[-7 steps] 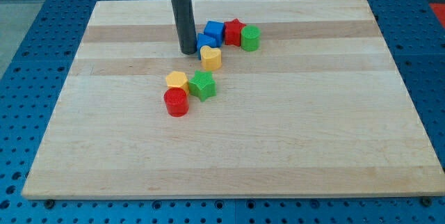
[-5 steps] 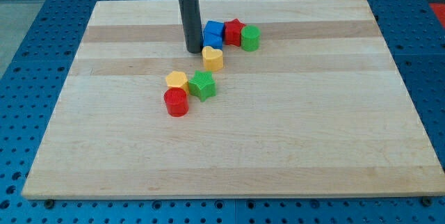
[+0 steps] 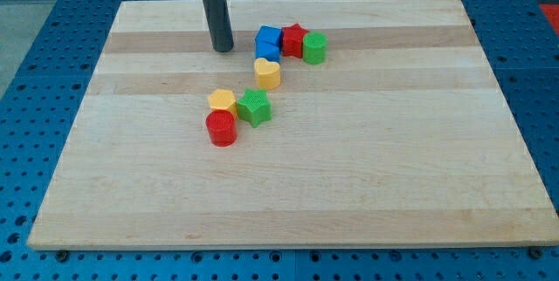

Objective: Slide the blue triangle closer to the yellow heart

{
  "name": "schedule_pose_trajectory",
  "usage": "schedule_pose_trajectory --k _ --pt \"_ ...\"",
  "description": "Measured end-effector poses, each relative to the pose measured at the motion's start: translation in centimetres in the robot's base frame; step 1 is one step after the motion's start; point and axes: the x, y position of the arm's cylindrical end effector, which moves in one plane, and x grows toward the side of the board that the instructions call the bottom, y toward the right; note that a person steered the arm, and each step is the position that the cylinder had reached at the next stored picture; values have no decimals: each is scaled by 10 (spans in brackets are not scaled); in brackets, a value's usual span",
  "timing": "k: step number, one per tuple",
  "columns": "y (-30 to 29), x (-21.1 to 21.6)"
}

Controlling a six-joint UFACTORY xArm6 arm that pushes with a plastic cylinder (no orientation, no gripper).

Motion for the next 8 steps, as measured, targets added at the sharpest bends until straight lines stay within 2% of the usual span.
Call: schedule_pose_trajectory --k 1,3,8 --pt "10 -21" --pt "53 -24" --pt "65 -28"
